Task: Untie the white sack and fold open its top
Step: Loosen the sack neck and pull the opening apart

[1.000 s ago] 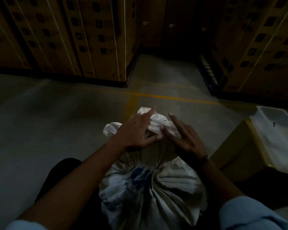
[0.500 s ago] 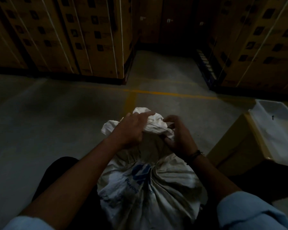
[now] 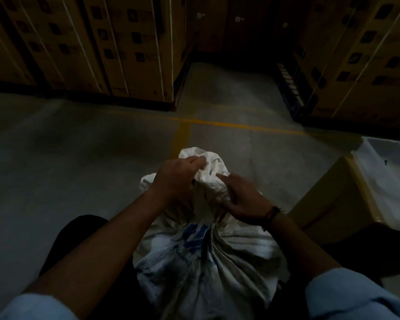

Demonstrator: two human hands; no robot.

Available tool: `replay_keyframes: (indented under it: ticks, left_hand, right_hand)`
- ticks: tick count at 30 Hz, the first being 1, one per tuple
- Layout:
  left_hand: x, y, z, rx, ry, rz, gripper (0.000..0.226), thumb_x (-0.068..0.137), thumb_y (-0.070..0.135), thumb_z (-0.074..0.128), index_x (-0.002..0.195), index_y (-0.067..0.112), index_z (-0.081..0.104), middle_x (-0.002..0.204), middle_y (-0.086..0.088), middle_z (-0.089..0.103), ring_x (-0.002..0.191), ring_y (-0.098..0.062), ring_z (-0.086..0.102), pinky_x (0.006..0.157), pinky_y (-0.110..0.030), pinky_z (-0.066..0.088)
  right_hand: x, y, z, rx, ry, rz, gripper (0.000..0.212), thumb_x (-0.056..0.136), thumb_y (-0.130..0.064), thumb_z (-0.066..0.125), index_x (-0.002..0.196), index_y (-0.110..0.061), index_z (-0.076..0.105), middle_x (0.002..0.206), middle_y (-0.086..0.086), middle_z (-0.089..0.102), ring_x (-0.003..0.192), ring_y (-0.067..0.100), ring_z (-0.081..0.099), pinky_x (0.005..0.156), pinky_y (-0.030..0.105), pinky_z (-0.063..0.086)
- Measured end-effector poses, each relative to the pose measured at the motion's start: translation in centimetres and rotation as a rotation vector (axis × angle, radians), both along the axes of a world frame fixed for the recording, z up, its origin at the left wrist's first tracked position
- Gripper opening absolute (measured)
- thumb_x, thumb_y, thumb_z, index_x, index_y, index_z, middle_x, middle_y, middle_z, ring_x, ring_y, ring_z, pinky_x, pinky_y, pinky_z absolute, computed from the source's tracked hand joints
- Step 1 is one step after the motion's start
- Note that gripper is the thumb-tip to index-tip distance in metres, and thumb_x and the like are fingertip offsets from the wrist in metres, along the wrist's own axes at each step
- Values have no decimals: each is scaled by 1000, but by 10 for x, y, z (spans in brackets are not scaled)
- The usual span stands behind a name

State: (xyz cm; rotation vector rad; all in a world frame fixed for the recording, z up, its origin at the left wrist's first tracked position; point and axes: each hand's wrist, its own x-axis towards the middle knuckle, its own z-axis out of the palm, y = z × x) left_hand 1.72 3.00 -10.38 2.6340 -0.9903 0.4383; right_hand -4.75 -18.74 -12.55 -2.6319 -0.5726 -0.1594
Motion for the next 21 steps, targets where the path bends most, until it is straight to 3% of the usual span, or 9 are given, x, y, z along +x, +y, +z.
replay_keyframes:
  ticks: [2, 4, 6, 8, 11, 13, 15, 18, 21]
  left_hand:
    - [3, -2, 2, 110, 88, 55, 50, 85, 28, 65, 133, 30, 49, 119, -3, 68, 99, -28, 66, 73, -34, 48]
    - [6, -3, -1, 203, 262, 7, 64, 86, 30, 65, 143, 39, 37, 126, -5, 63, 109, -28, 60, 82, -33, 46]
    - [4, -1, 3, 281, 349, -71, 74, 83, 53, 67, 148, 40, 34, 133, -4, 57, 118, -25, 52, 97, -37, 42]
    - [0, 4, 9, 245, 344, -124, 70, 79, 74, 57, 136, 35, 52, 126, 3, 58, 117, -19, 48, 99, -36, 40]
    - [0, 4, 7, 144, 266, -197, 46, 85, 56, 63, 119, 25, 62, 120, 1, 64, 118, -21, 54, 98, -37, 45]
    - [4, 2, 0, 205, 290, -182, 37, 91, 40, 62, 125, 28, 54, 117, -2, 66, 109, -25, 61, 90, -38, 49]
    - [7, 0, -7, 244, 240, -162, 49, 95, 34, 58, 142, 33, 43, 116, -6, 68, 101, -27, 65, 82, -35, 48]
    - [10, -1, -12, 184, 0, -220, 53, 92, 24, 61, 144, 23, 47, 110, -10, 72, 84, -33, 70, 66, -35, 48]
    - [18, 10, -21, 121, -234, -272, 53, 81, 17, 70, 130, 20, 48, 99, -7, 73, 66, -28, 70, 47, -33, 48]
  right_hand:
    - [7, -11, -2, 12, -58, -16, 30, 83, -35, 66, 104, -12, 64, 92, 9, 60, 87, 26, 56, 74, 31, 43]
    - [8, -17, -1, -33, -161, -91, 24, 79, -35, 62, 87, -13, 55, 82, 9, 54, 70, 34, 56, 58, 31, 38]
    - [5, -15, -1, -129, -307, -110, 30, 77, -39, 54, 91, -15, 46, 87, 13, 54, 65, 35, 55, 50, 33, 40]
    - [1, -6, -4, -220, -456, -67, 29, 83, -38, 56, 95, -13, 45, 93, 13, 50, 72, 32, 53, 53, 35, 42]
    - [0, 10, -11, -116, -512, -57, 29, 86, -22, 68, 97, -9, 45, 108, 11, 42, 86, 33, 55, 63, 34, 46]
    - [-1, 19, -14, 3, -422, -44, 38, 82, -12, 74, 106, -10, 45, 131, 14, 40, 95, 35, 60, 69, 22, 44]
    - [-1, 26, -12, 114, -232, -71, 53, 86, -15, 70, 129, -16, 39, 149, 16, 36, 110, 34, 59, 79, 15, 44]
    - [4, 28, -3, 124, -52, -186, 72, 90, -38, 51, 150, -28, 12, 151, 7, 40, 121, 21, 56, 83, 23, 48]
    - [8, 19, 11, 283, 285, -83, 64, 93, -42, 57, 148, -27, 28, 145, -14, 39, 128, 2, 41, 98, 5, 34]
